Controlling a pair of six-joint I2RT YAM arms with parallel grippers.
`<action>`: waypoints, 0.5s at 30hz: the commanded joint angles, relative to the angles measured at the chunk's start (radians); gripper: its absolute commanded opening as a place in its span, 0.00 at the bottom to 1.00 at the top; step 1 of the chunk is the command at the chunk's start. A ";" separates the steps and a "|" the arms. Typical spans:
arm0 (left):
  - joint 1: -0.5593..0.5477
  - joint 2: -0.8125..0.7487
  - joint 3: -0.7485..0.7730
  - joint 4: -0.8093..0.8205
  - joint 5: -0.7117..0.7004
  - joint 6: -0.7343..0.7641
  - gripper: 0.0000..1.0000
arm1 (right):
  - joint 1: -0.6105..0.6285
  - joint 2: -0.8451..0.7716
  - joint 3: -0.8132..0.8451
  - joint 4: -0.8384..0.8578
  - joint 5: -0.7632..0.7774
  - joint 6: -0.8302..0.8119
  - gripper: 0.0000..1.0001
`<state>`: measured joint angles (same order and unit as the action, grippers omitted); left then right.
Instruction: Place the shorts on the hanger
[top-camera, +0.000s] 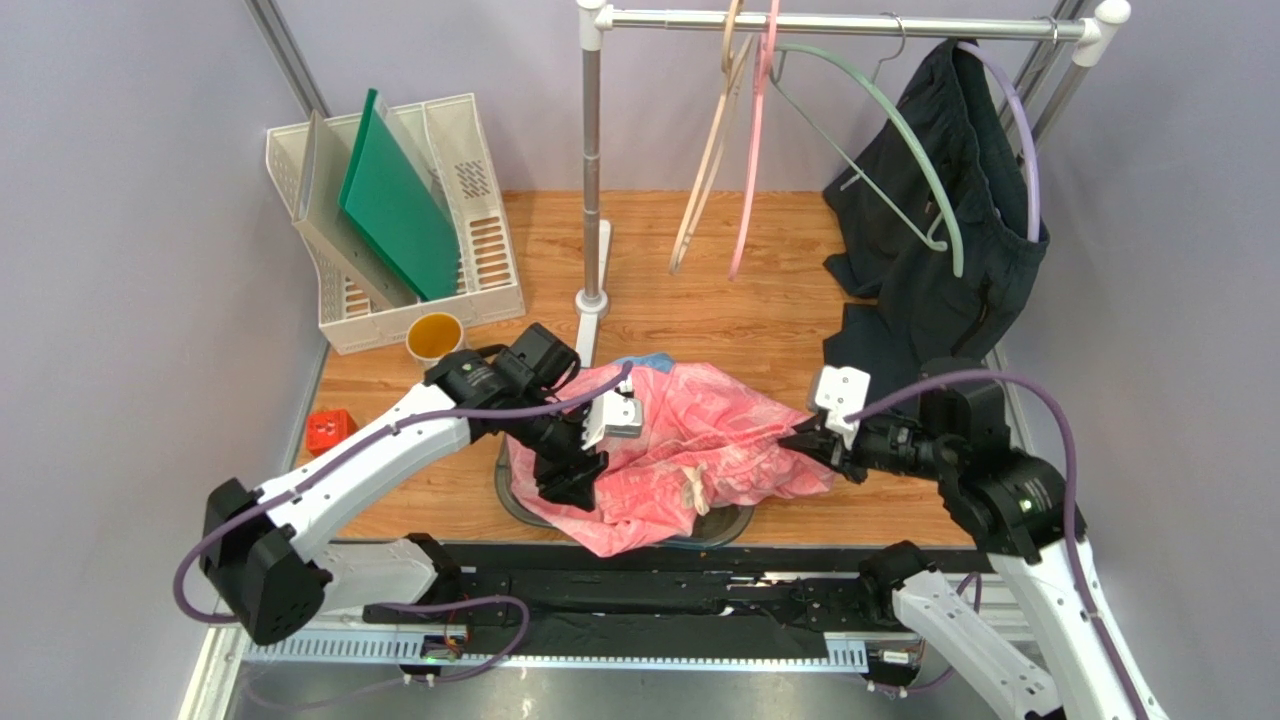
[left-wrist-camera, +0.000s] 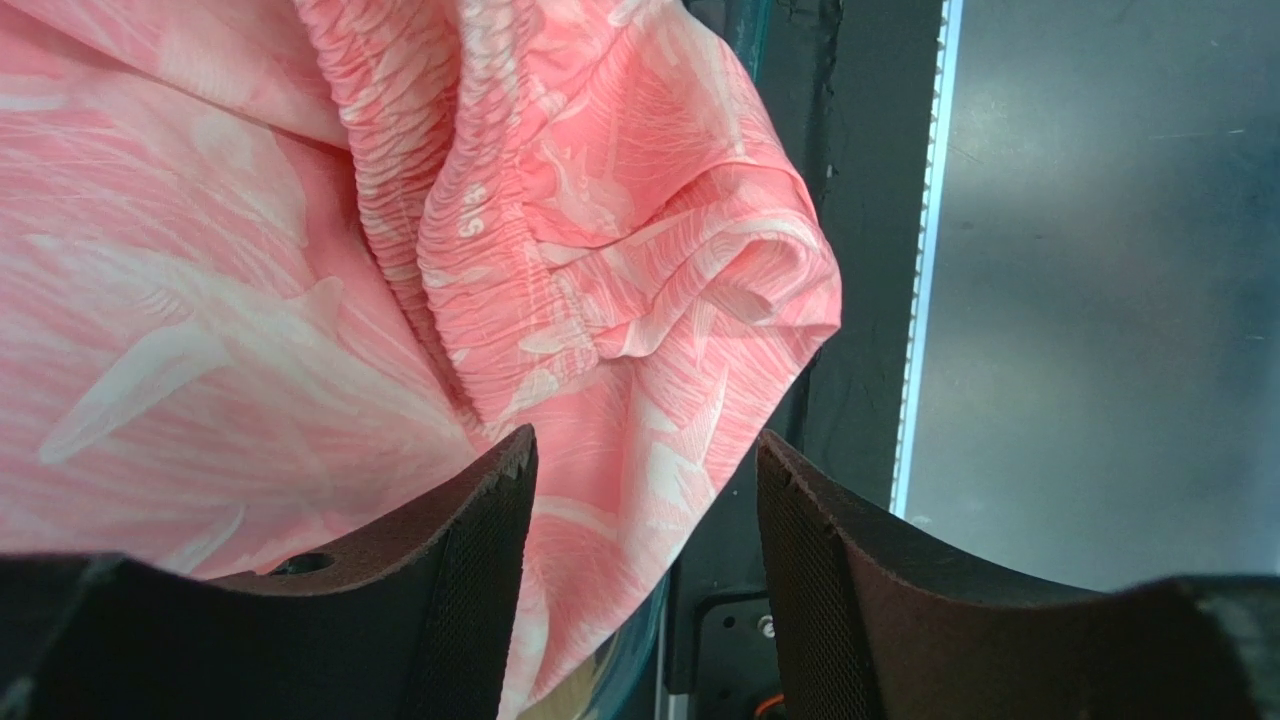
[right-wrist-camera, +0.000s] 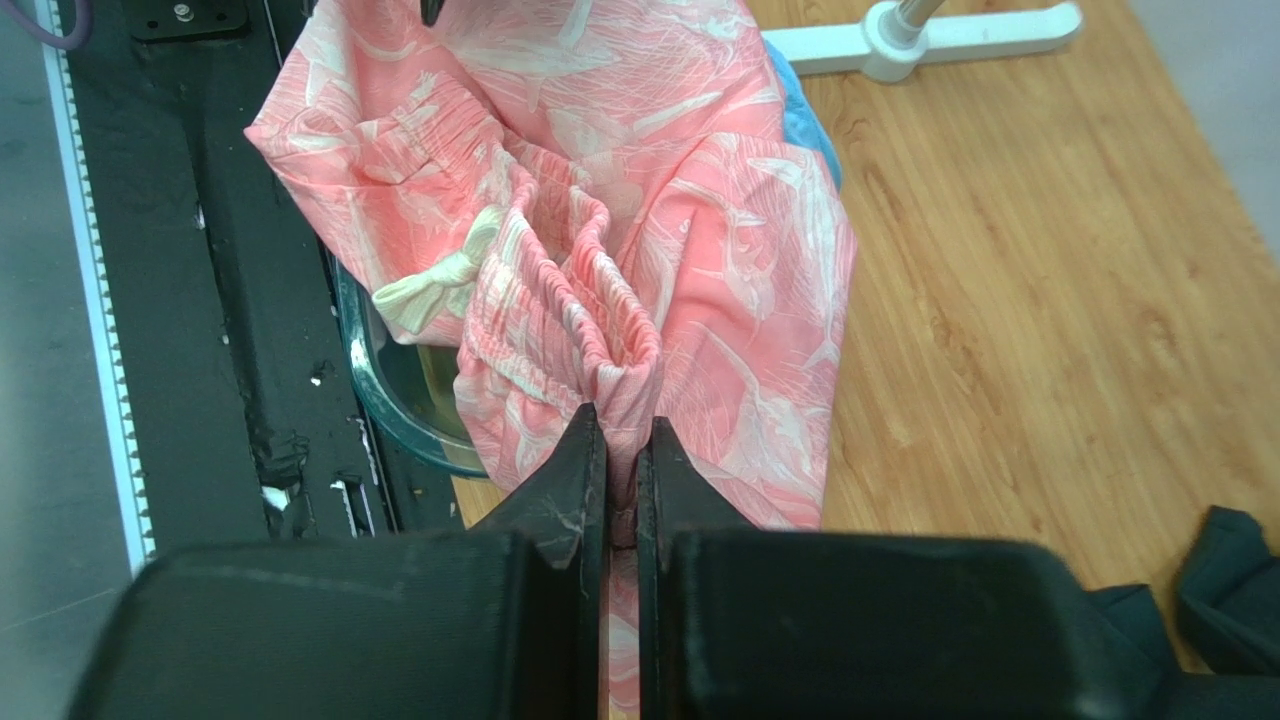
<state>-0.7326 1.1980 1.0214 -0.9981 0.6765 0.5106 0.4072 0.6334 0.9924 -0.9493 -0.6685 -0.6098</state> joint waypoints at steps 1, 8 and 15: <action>-0.013 0.066 0.026 0.015 0.043 -0.015 0.61 | 0.004 -0.086 -0.015 -0.022 -0.002 -0.056 0.00; -0.017 0.190 0.055 0.053 0.054 -0.046 0.69 | 0.004 -0.190 -0.054 -0.075 -0.019 -0.134 0.00; -0.016 0.278 0.055 0.081 -0.026 -0.083 0.71 | 0.004 -0.259 -0.081 -0.127 -0.016 -0.200 0.00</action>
<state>-0.7448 1.4528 1.0431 -0.9512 0.6800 0.4530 0.4072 0.4057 0.9173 -1.0622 -0.6716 -0.7502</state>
